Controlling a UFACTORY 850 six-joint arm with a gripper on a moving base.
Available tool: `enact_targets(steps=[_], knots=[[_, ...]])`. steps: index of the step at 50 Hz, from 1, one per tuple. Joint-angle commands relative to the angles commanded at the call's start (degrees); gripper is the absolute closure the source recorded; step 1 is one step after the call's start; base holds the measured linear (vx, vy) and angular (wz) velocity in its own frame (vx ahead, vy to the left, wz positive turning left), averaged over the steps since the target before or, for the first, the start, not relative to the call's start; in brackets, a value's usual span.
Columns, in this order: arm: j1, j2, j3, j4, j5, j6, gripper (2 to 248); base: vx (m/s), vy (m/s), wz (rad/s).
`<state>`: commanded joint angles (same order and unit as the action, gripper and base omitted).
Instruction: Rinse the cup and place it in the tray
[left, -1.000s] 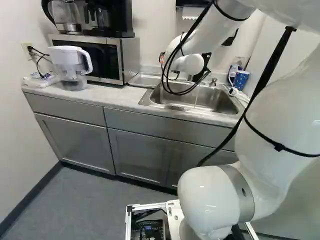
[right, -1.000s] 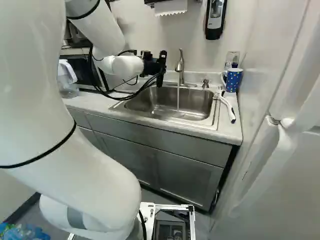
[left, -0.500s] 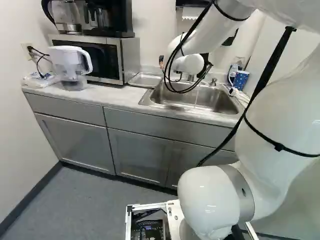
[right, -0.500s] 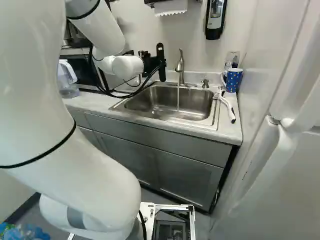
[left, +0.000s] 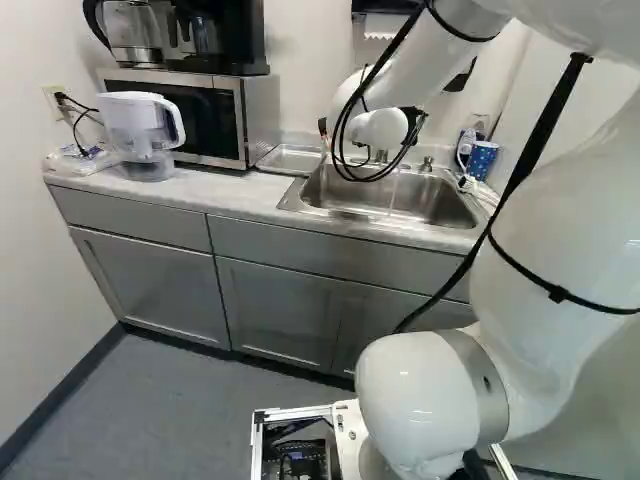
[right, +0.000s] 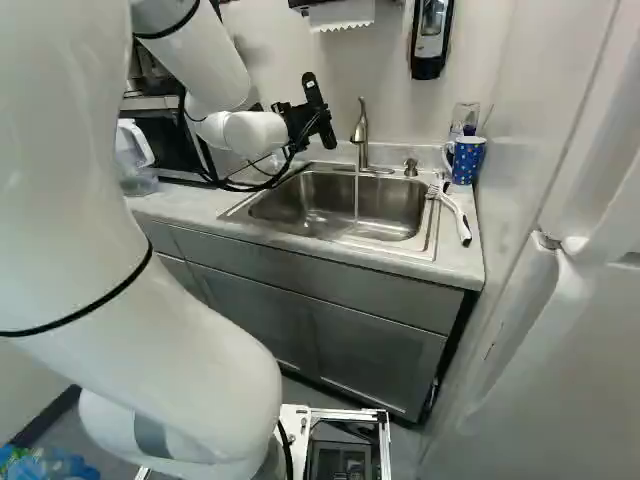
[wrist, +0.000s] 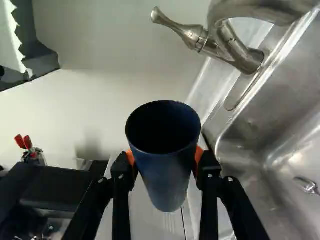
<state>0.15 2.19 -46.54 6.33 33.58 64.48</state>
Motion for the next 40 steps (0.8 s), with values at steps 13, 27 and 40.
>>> enact_targets(steps=[13, 27, 40], knots=[[0.0, 0.0, 0.0, 0.0, 0.0, -7.8, 126, 0.0, 0.0, 0.0], [0.0, 0.0, 0.0, 0.0, 0.0, -16.3, 126, 0.0, 0.0, 0.0], [0.0, 0.0, 0.0, 0.0, 0.0, -24.1, 126, 0.0, 0.0, 0.0]])
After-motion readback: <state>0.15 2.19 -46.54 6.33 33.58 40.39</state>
